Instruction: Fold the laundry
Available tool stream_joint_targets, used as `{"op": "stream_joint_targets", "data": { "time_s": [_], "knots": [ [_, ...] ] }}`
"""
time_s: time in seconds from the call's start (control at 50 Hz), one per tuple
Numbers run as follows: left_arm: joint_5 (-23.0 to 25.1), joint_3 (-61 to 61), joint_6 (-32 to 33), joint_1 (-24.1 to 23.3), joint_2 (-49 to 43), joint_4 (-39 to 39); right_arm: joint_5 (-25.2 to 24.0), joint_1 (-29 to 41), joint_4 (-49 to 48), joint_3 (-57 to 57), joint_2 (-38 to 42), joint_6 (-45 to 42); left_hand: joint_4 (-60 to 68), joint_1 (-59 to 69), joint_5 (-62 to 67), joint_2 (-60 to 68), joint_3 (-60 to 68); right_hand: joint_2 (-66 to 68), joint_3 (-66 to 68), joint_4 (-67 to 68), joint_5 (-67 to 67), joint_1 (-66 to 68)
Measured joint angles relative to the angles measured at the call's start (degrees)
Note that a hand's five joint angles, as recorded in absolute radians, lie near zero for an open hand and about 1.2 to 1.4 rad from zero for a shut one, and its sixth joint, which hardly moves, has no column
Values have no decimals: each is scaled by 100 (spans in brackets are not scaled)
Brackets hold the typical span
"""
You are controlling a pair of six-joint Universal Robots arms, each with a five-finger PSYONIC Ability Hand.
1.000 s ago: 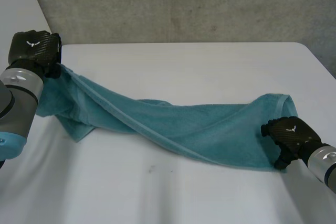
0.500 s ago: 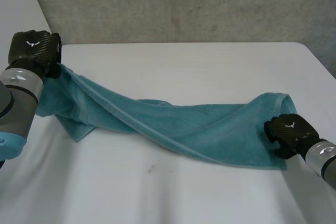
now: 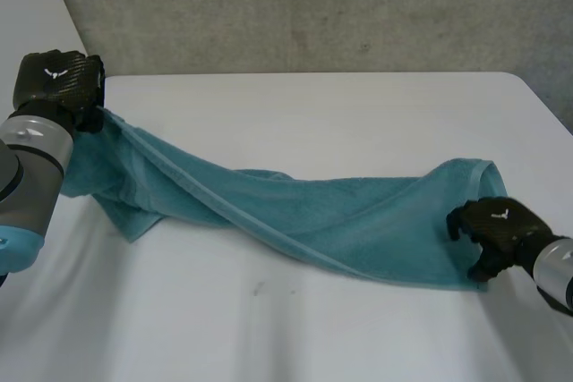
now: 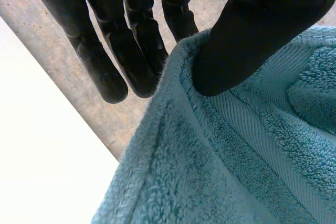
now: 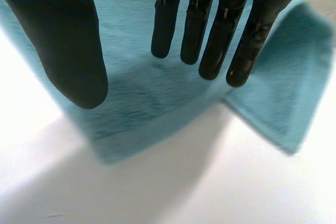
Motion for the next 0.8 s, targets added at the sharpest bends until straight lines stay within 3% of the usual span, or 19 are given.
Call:
{"op": "stream_joint_targets", "data": {
  "time_s": [0.06, 0.22, 0.8],
  "knots": [
    [2, -1, 0, 0, 1, 0, -191, -16, 121, 197, -44, 12, 0, 0, 0, 0, 0, -616, -644, -652, -708, -537],
    [3, -2, 0, 1, 1, 2, -415, -117, -222, 517, -22, -25, 0, 0, 0, 0, 0, -635, -667, -670, -742, -552],
    [3, -14, 3, 11, -7, 2, -387, -118, -708, 362, 444, -159, 0, 0, 0, 0, 0, -622, -576, -574, -606, -533]
  ]
}}
